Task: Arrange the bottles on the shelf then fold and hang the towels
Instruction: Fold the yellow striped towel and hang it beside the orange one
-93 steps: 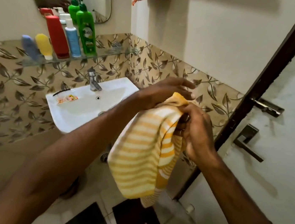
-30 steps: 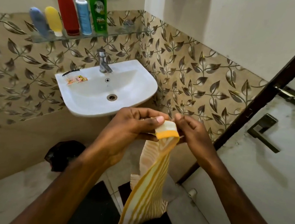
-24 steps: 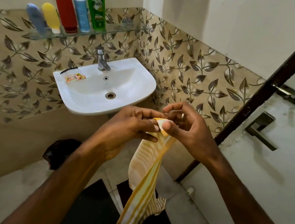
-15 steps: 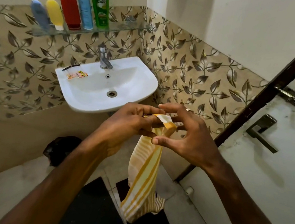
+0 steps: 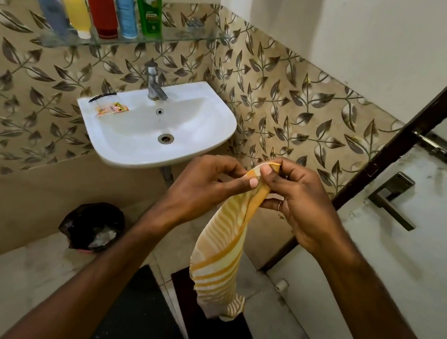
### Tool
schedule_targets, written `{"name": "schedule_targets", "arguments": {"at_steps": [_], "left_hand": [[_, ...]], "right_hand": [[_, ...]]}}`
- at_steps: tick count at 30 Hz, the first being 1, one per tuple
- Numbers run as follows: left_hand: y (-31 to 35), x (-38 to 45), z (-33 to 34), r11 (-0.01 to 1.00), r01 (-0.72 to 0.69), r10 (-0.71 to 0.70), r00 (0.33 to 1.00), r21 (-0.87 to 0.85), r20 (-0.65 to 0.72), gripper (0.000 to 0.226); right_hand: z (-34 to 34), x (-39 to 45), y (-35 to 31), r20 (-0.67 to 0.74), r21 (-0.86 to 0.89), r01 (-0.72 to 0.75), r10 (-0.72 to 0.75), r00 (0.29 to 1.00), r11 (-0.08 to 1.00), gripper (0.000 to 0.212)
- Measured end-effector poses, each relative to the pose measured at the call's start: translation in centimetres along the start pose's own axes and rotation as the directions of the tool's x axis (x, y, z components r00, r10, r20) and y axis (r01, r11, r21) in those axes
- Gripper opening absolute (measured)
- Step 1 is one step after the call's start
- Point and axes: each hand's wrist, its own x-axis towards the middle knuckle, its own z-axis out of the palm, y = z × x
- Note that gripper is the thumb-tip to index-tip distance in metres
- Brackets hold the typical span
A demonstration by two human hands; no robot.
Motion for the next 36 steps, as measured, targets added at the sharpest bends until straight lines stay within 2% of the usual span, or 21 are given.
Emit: {"name": "schedule_targets", "arguments": {"at_steps": [3, 7, 13, 18, 22, 26, 30, 33, 34, 36], "left_hand": [[-0.9, 0.3, 0.5, 0.987, -0.004, 0.01, 0.999, -0.162, 0.037, 0.02], [-2.3, 0.8, 1.0, 0.913, 0.005, 0.018, 0.998, -0.407, 0.052, 0.022], [-3.4, 0.9, 2.7, 0.836, 0.05, 0.04, 0.988, -0.547, 0.152, 0.01], [-4.5, 1.0, 4.0, 0.841, 0.086, 0.042, 0.974, -0.534, 0.224, 0.006], [-5.6, 1.0, 4.8, 0.859, 0.12, 0.025, 0.961, -0.497, 0.275, 0.011], [-5.9, 0.9, 5.4, 0.865, 0.119, 0.006, 0.969, -0.487, 0.248, 0.016], [-6.2, 1.5, 5.9, 0.89, 0.146, -0.032, 0.965, -0.432, 0.261, 0.016], [-6.5, 2.2, 6.8, 0.922, 0.14, -0.098, 0.986, -0.36, 0.133, 0.022], [-6.5, 2.4, 7.0, 0.936, 0.129, -0.114, 0.991, -0.328, 0.065, 0.025], [-6.5, 2.8, 7.4, 0.954, 0.11, -0.124, 0.992, -0.278, -0.035, 0.032]], "right_hand": [[-0.2, 0.1, -0.1, 0.01, -0.019, -0.036, 0.037, 0.999, 0.999, 0.019], [-0.8, 0.1, -0.6, 0.026, -0.019, -0.023, 0.023, 0.999, 1.0, 0.017], [-2.2, 0.3, -1.9, 0.076, -0.247, 0.102, -0.086, 0.993, 0.964, 0.017], [-3.9, 0.3, -3.1, 0.05, -0.308, 0.14, -0.131, 0.99, 0.941, 0.018], [-5.8, 0.4, -4.1, -0.031, -0.324, 0.144, -0.163, 0.986, 0.935, 0.017], [-7.9, 1.2, -3.6, -0.202, -0.417, 0.135, -0.237, 0.95, 0.899, 0.016], [-9.7, 2.5, -2.2, -0.415, -0.471, 0.074, -0.295, 0.861, 0.879, 0.014], [-9.9, 2.6, -1.5, -0.469, -0.503, 0.056, -0.327, 0.82, 0.862, 0.013], [-9.8, 2.4, -1.3, -0.445, -0.525, 0.059, -0.332, 0.832, 0.849, 0.013], [-9.4, 2.1, -0.9, -0.308, -0.574, 0.088, -0.314, 0.898, 0.814, 0.011]]}}
